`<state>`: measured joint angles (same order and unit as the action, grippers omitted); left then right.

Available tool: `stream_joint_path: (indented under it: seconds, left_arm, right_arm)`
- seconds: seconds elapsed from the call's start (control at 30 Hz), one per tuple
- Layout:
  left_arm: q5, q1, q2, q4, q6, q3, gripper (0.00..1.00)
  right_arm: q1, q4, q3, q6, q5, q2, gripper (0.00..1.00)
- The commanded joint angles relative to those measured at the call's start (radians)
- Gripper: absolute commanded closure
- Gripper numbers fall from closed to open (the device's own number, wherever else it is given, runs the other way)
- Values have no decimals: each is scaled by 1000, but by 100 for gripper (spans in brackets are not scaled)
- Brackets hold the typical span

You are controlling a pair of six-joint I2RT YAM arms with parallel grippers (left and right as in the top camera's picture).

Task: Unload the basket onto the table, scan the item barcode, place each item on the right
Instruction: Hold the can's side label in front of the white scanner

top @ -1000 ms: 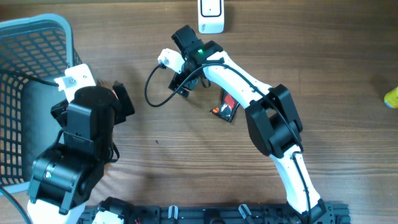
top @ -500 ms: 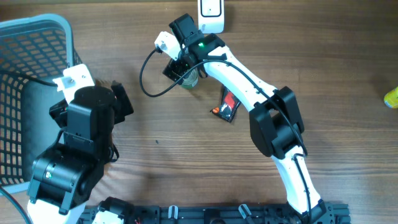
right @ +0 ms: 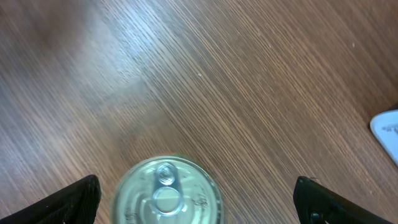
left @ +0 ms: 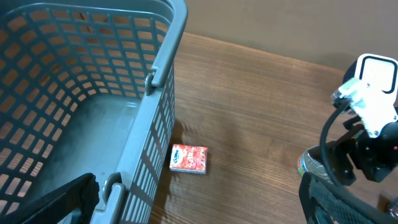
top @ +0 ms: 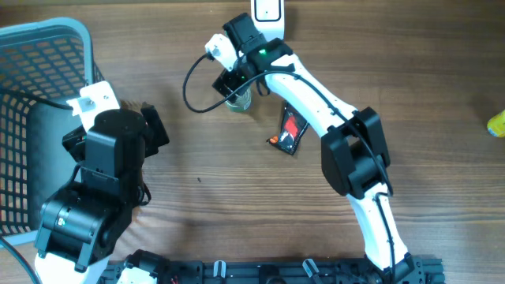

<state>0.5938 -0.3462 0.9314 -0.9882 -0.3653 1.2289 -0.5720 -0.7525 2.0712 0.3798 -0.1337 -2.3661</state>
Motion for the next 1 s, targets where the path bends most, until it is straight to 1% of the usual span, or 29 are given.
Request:
stream_joint_path:
  seconds: [0.0, 0.27, 0.5, 0.73, 0.97]
  left_arm:
    - [18, -5, -2, 0, -10, 5, 0]
    - [18, -5, -2, 0, -10, 5, 0]
    - [18, -5, -2, 0, -10, 5, 0]
    - [18, -5, -2, -1, -10, 5, 0]
    - [18, -5, -2, -1, -10, 5, 0]
  right_arm:
    - [3, -16, 14, -13, -65, -52, 0]
    - [-6, -48, 14, -12, -161, -52, 0]
    - [-4, -63, 14, -9, -156, -55, 0]
    - [-4, -59, 14, 10, -119, -117, 0]
    - [-4, -41, 14, 10, -92, -126, 0]
